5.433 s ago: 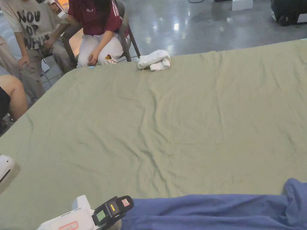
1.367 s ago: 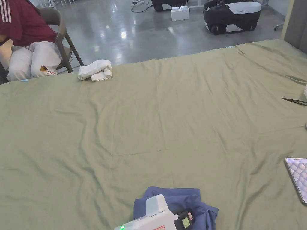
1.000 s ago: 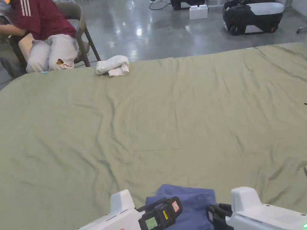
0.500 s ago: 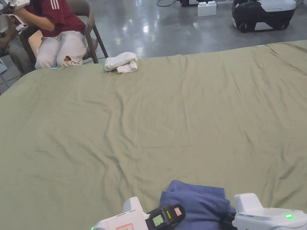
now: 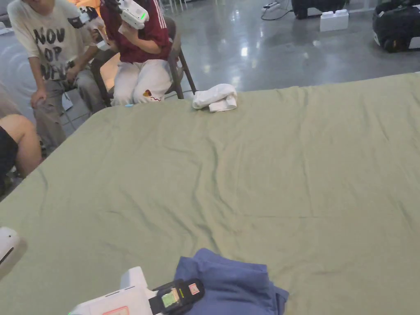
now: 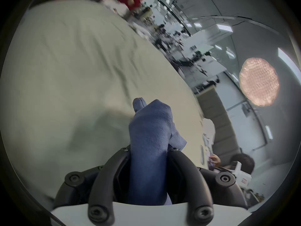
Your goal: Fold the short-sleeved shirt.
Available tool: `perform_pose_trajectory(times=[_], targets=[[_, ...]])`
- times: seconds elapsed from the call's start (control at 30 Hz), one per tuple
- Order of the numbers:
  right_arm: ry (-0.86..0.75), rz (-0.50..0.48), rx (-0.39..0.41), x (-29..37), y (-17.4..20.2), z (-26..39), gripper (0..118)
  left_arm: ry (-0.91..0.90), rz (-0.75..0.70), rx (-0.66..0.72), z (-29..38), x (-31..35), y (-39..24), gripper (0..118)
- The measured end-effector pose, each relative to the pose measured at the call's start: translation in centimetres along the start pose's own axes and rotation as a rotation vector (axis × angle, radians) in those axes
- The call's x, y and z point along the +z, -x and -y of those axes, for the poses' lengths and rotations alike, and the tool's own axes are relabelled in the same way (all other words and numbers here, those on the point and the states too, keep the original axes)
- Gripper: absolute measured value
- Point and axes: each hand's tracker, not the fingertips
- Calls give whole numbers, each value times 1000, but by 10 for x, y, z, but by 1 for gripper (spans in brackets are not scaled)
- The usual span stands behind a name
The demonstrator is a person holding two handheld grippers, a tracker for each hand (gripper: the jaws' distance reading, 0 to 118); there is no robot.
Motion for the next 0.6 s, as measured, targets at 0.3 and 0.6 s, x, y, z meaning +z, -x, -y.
perform_pose_trajectory(times=[0.3,0.6], targets=[[-31,70,22,19,-15,5,0,-79,-285,90,-77,54,111,33],[-167,140,118,51,-14,-1,0,-336,-602,-217,-62,89,34,93]])
